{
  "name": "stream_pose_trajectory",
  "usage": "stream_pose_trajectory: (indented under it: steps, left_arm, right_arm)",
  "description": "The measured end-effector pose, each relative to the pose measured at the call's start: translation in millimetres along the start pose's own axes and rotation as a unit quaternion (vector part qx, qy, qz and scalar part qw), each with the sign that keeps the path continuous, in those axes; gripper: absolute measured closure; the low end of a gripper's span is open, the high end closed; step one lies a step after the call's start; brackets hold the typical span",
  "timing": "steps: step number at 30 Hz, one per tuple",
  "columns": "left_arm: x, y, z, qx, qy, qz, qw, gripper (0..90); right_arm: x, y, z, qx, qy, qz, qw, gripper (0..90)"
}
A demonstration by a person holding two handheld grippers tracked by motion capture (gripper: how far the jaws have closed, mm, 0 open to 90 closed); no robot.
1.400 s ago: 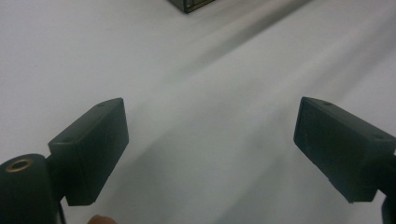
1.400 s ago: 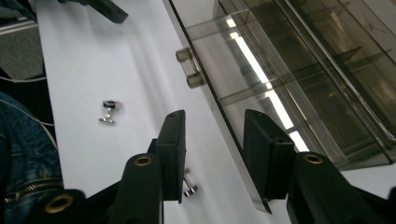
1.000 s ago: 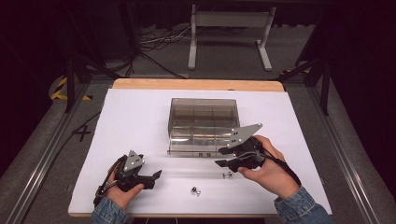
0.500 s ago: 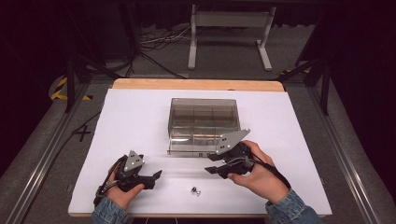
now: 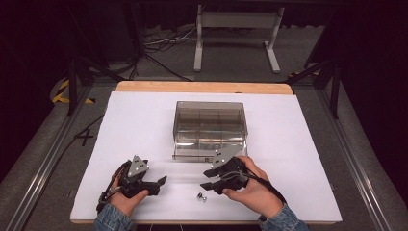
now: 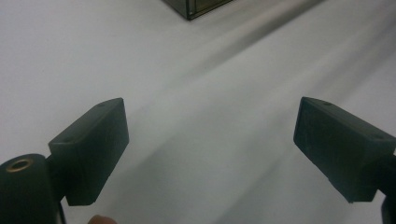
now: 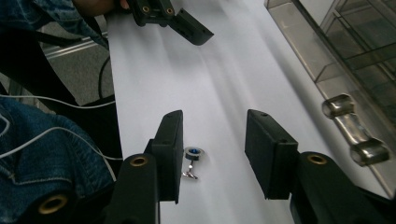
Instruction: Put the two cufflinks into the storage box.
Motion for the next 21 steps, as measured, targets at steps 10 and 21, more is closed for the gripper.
stream_pose_trajectory:
  steps: [10, 21]
  left_arm:
    - [-1.6, -0.6, -0.3, 0.001, 0.0, 0.003, 1.0, 11.2]
    - [-1.7, -1.0, -1.3, 0.0, -0.001, 0.004, 1.0, 11.2]
  right_arm:
    - [8.5, 16.4, -7.4, 0.0, -0.007, -0.012, 0.9999, 57.9]
    - [19.3, 32.4, -11.9, -0.01, -0.002, -0.041, 0.9991, 58.4]
Point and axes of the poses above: each handheld gripper's, and its own axes: y roughly forward along the jaws, x roughly out of its underside, z roughly to its right, the point moved 9 cm from there along y, roughly forward along the jaws, and after that the axes turned 5 degrees about z, right-handed, at the moved point
